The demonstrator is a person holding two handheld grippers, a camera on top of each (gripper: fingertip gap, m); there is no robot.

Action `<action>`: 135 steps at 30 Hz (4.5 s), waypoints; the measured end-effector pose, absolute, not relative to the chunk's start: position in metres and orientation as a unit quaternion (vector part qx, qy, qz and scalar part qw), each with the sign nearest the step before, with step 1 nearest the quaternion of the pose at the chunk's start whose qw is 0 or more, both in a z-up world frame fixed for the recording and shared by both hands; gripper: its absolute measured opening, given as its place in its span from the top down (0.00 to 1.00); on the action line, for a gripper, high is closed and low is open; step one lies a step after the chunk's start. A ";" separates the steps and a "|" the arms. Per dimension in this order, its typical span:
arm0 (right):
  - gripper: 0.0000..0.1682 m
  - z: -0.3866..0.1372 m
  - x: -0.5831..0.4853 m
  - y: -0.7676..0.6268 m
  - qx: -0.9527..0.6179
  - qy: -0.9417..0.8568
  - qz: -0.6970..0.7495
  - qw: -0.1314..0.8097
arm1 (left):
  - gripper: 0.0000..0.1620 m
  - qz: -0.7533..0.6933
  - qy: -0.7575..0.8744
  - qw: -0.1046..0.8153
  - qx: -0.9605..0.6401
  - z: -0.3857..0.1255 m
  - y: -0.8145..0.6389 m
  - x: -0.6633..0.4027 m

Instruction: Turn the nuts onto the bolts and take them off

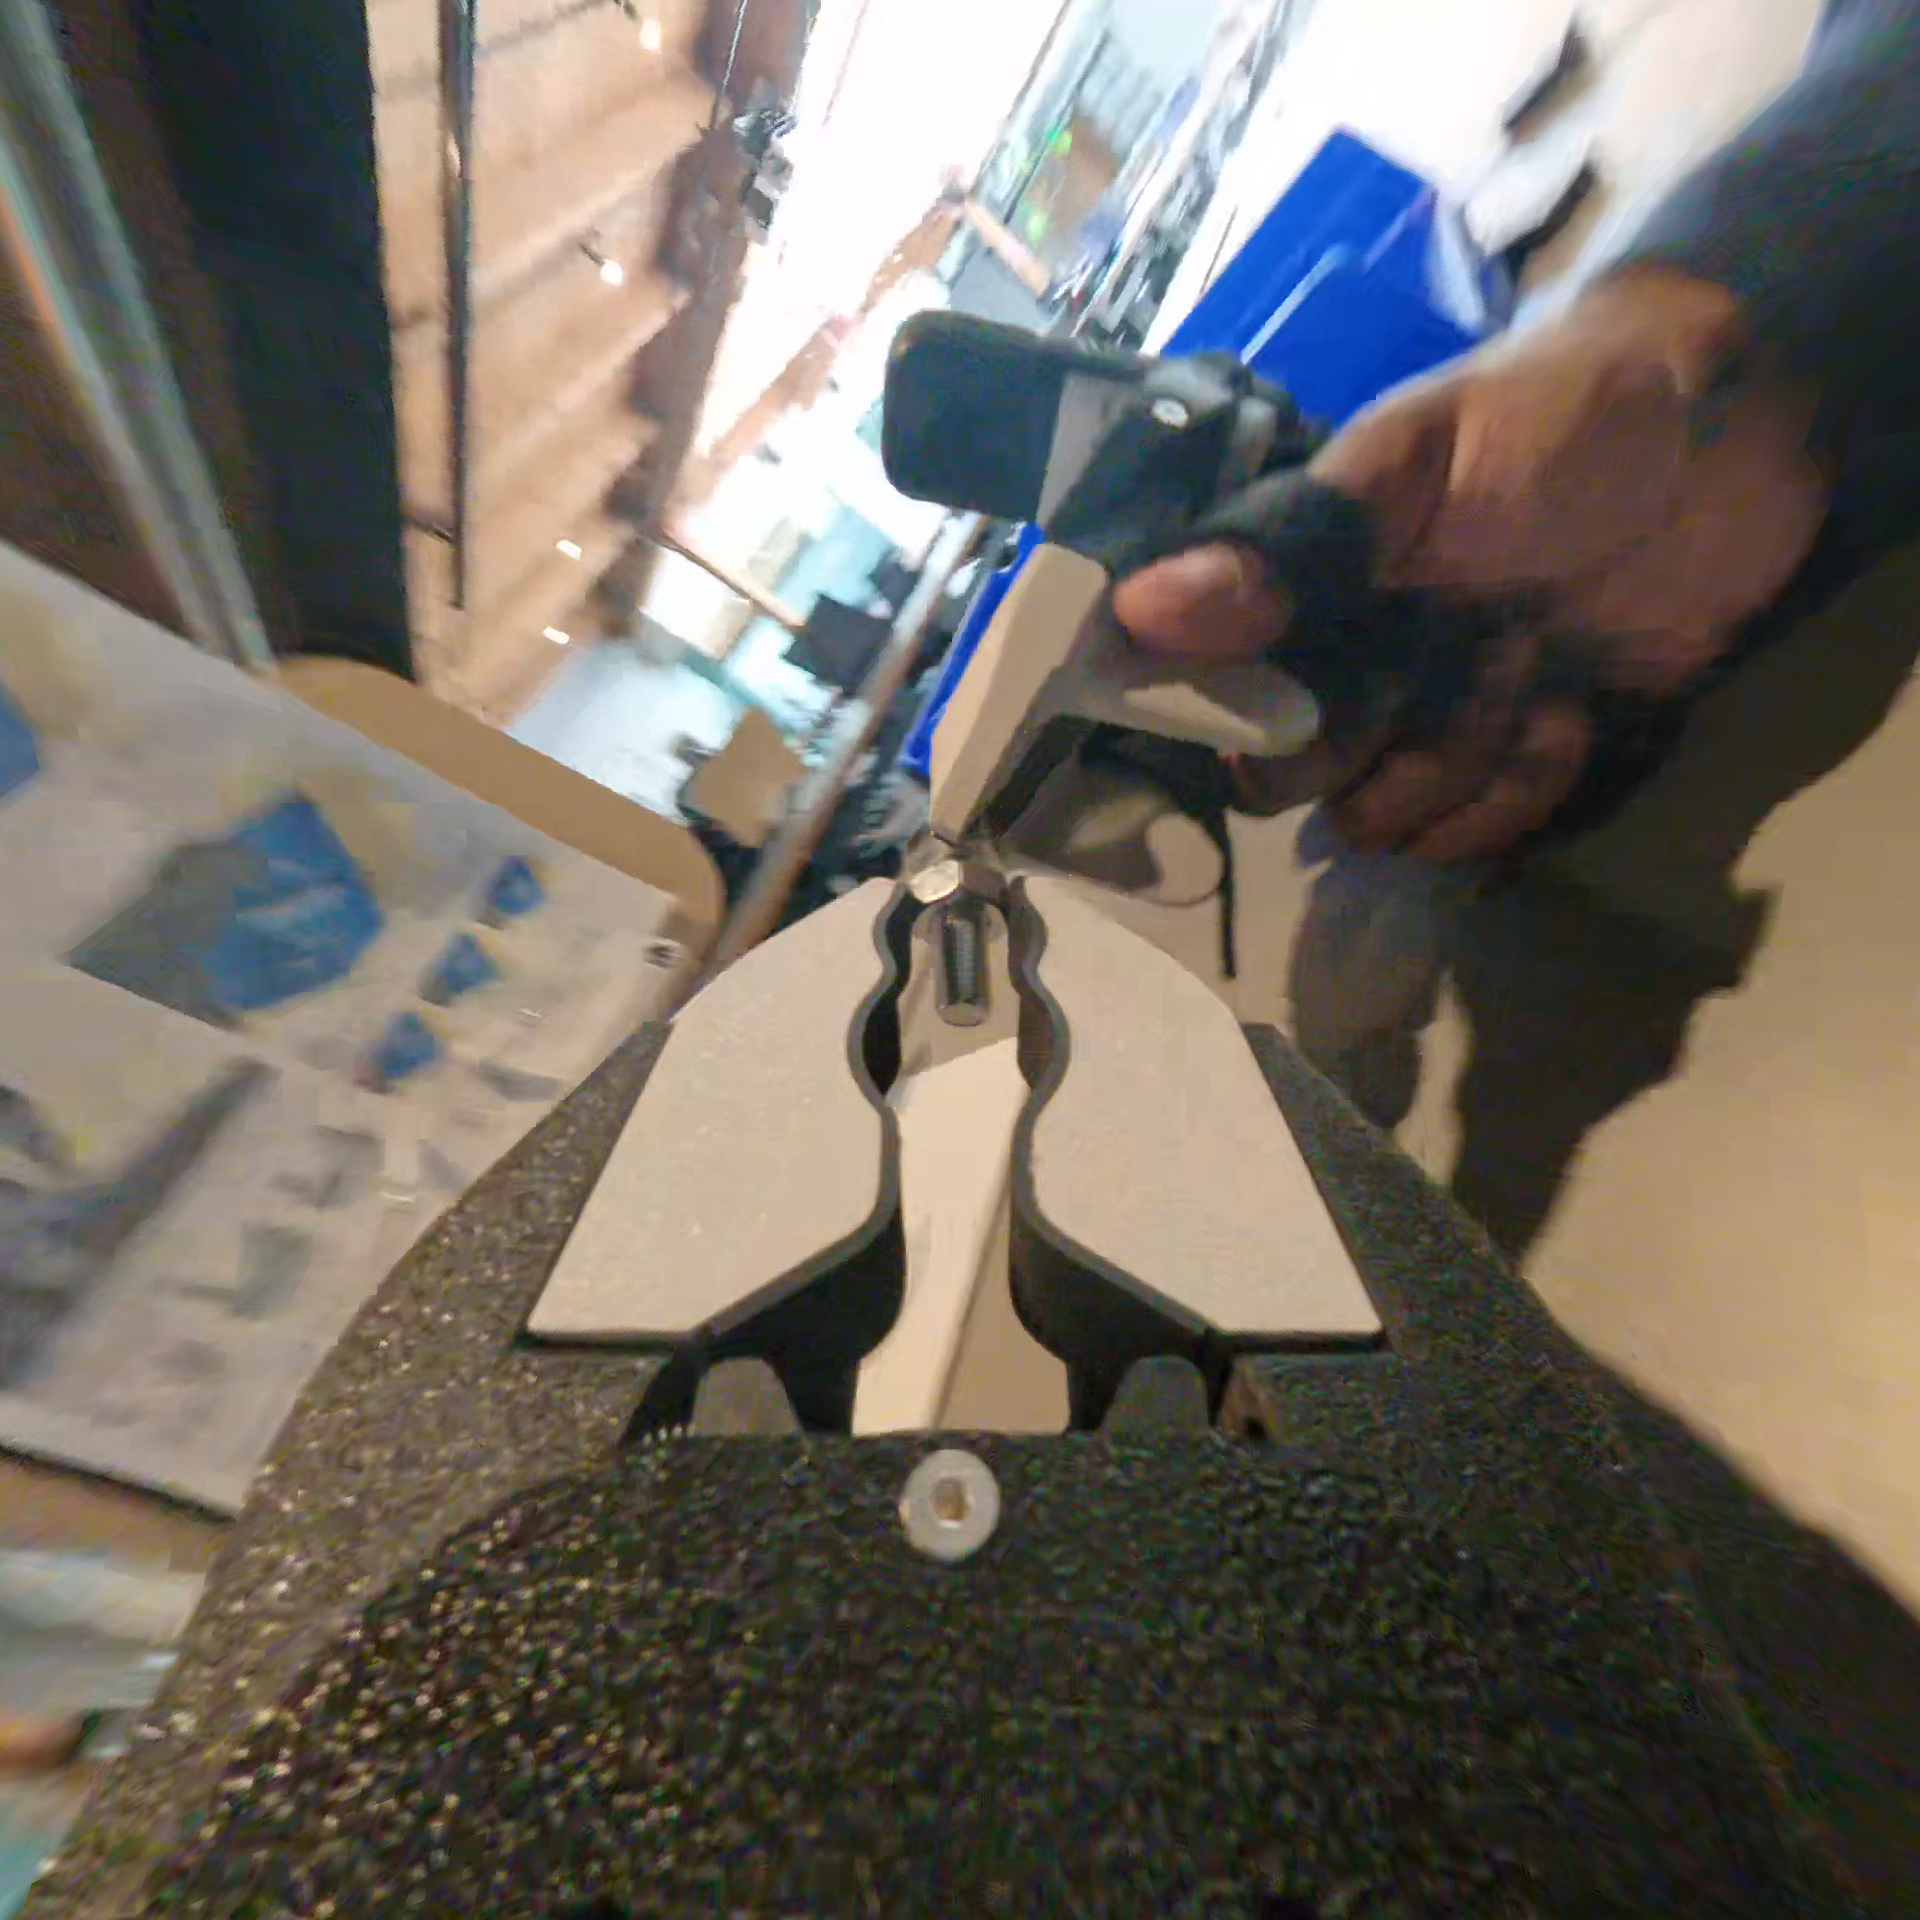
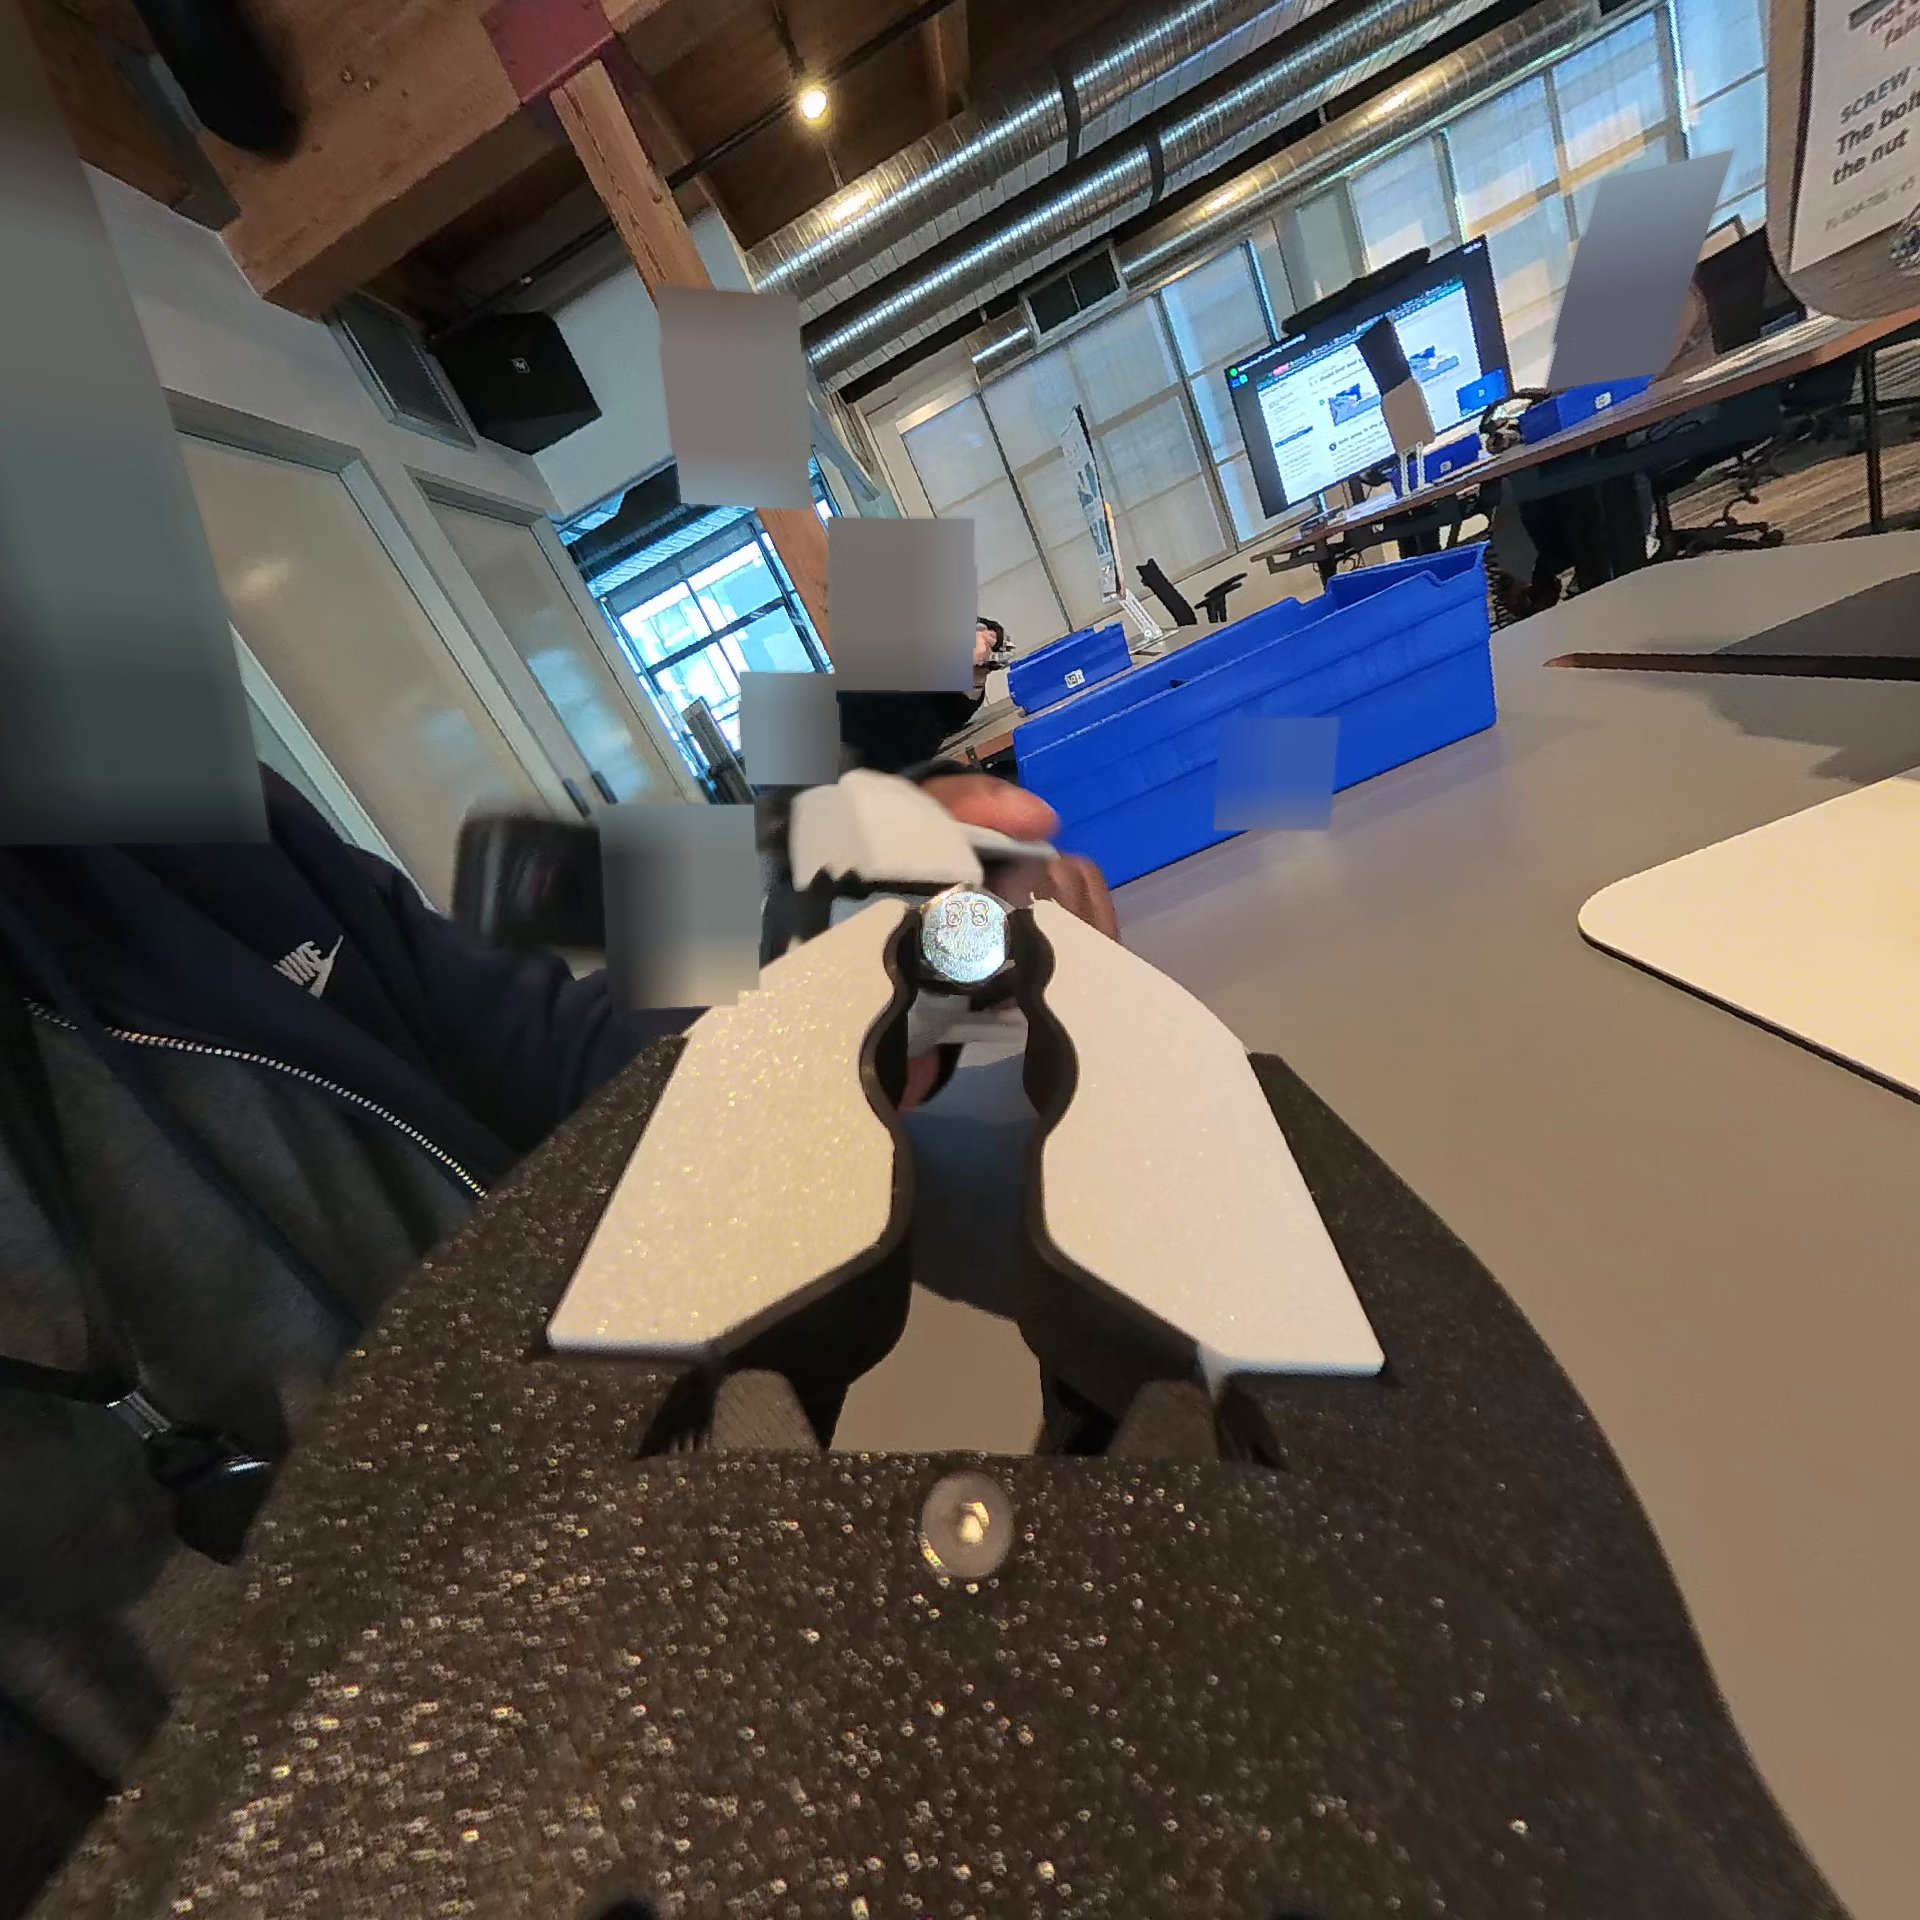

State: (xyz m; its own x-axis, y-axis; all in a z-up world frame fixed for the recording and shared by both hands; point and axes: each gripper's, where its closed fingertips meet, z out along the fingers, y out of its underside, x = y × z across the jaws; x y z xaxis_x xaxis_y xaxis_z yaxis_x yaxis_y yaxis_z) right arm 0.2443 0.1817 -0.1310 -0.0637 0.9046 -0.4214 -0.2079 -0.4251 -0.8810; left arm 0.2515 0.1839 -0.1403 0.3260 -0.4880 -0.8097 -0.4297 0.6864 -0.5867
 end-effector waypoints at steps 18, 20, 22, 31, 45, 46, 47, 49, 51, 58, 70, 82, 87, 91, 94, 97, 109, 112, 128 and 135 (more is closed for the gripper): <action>0.90 -0.129 0.246 0.182 -0.531 -0.320 0.658 0.427 | 0.84 -0.422 0.446 0.574 -0.542 -0.141 0.180 0.257; 0.90 -0.129 0.245 0.182 -0.530 -0.321 0.658 0.427 | 0.90 -0.397 0.454 0.592 -0.535 -0.140 0.180 0.256; 0.90 -0.129 0.245 0.182 -0.532 -0.323 0.656 0.428 | 0.90 -0.341 0.477 0.620 -0.522 -0.141 0.182 0.255; 0.90 -0.130 0.245 0.182 -0.535 -0.326 0.650 0.431 | 0.83 -0.064 0.561 0.718 -0.407 -0.138 0.184 0.252; 0.90 -0.129 0.246 0.183 -0.534 -0.323 0.651 0.433 | 0.80 -0.465 0.424 0.551 -0.548 -0.140 0.180 0.255; 0.90 -0.129 0.246 0.183 -0.534 -0.323 0.651 0.432 | 0.86 -0.467 0.424 0.552 -0.545 -0.139 0.179 0.256; 0.90 -0.129 0.246 0.182 -0.533 -0.324 0.651 0.432 | 0.90 -0.464 0.425 0.555 -0.544 -0.139 0.179 0.255; 0.90 -0.130 0.245 0.182 -0.534 -0.325 0.650 0.432 | 0.90 -0.432 0.442 0.575 -0.537 -0.139 0.180 0.255; 0.90 -0.130 0.245 0.183 -0.535 -0.325 0.649 0.432 | 0.90 -0.351 0.476 0.617 -0.518 -0.140 0.181 0.254; 0.90 -0.130 0.246 0.183 -0.535 -0.323 0.651 0.432 | 0.89 -0.069 0.562 0.713 -0.414 -0.140 0.183 0.254; 0.90 -0.129 0.247 0.183 -0.532 -0.318 0.655 0.432 | 0.78 -0.360 0.465 0.620 -0.519 -0.137 0.182 0.253; 0.90 -0.132 0.244 0.182 -0.539 -0.326 0.649 0.428 | 0.89 -0.135 0.546 0.685 -0.464 -0.146 0.187 0.254; 0.90 -0.133 0.243 0.182 -0.543 -0.326 0.644 0.430 | 0.86 0.056 0.579 0.720 -0.379 -0.144 0.189 0.253; 0.90 -0.131 0.246 0.184 -0.539 -0.323 0.644 0.437 | 0.76 -0.118 0.536 0.710 -0.442 -0.137 0.185 0.253; 0.90 -0.130 0.248 0.186 -0.538 -0.317 0.646 0.439 | 0.75 -0.283 0.495 0.645 -0.508 -0.140 0.183 0.255; 0.90 -0.129 0.248 0.186 -0.537 -0.315 0.647 0.439 | 0.77 -0.386 0.444 0.608 -0.533 -0.136 0.183 0.255; 0.90 -0.132 0.245 0.184 -0.540 -0.319 0.647 0.434 | 0.89 -0.039 0.553 0.712 -0.430 -0.143 0.189 0.254; 0.90 -0.131 0.246 0.185 -0.540 -0.316 0.648 0.435 | 0.87 0.071 0.578 0.719 -0.379 -0.144 0.189 0.255; 0.90 -0.130 0.249 0.186 -0.537 -0.307 0.653 0.436 | 0.90 -0.321 0.461 0.639 -0.525 -0.141 0.185 0.257; 0.90 -0.130 0.247 0.185 -0.537 -0.311 0.652 0.435 | 0.90 0.038 0.568 0.728 -0.381 -0.140 0.186 0.254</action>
